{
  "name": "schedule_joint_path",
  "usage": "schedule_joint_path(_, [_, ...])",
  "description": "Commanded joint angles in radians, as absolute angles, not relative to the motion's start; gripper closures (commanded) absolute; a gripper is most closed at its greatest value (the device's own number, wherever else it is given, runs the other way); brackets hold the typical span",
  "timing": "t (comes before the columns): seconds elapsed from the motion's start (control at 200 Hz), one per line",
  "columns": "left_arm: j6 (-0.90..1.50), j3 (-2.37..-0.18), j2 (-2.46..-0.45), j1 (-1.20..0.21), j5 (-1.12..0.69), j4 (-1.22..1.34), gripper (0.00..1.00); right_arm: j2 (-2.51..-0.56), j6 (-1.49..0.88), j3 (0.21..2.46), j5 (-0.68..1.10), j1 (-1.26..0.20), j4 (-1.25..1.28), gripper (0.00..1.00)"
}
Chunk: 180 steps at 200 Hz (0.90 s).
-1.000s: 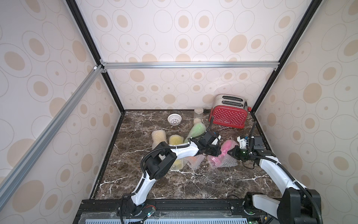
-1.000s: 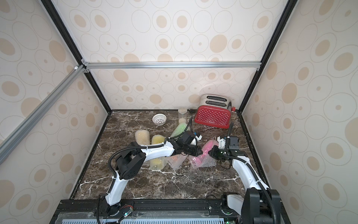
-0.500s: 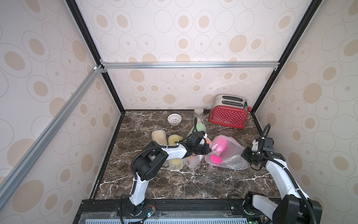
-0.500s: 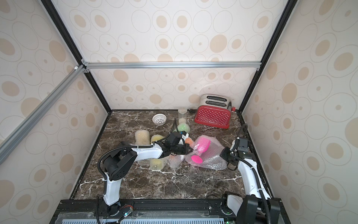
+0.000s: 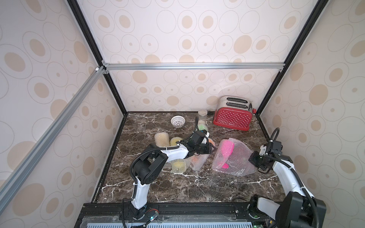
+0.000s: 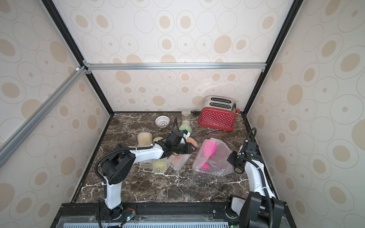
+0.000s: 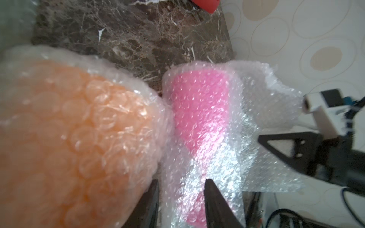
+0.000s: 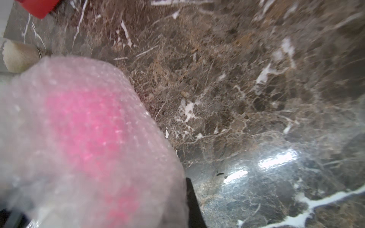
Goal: Unpack wine glasses from bubble wrap
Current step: Unwrap the bubble wrap at the center of the board.
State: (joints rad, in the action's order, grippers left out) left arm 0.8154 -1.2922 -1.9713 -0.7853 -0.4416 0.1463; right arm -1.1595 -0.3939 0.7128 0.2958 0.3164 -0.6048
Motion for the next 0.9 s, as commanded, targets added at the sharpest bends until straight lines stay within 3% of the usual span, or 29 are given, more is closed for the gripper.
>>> schedule_joint_path(0.0, [0.721,-1.396,-1.985,-0.789,-0.423,0.046,0.53,-1.181,-0.364,0.741,0.359,0.321,-0.612,0.85])
schedule_joint_path(0.16, [0.649,-1.562,-2.074,-0.833,-0.426,-0.053,0.48,-1.139,-0.369,0.758,0.326,0.32,-0.665,0.61])
schedule_joint_path(0.295, [0.57,-1.704,-2.152,-0.886,-0.386,-0.158,0.38,-1.041,-0.37,0.797,0.238,0.319,-0.762,0.51])
schedule_joint_path(0.485, [0.46,-1.837,-2.247,-0.935,-0.266,-0.291,0.35,-0.937,-0.367,0.878,0.193,0.319,-0.847,0.51])
schedule_joint_path(0.73, [0.453,-1.869,-2.292,-0.946,-0.272,-0.277,0.34,-0.94,-0.405,0.813,0.419,0.299,-0.798,0.56])
schedule_joint_path(0.895, [0.462,-1.906,-2.329,-0.944,-0.266,-0.301,0.44,-0.932,-0.498,0.68,0.451,0.219,-0.627,0.62])
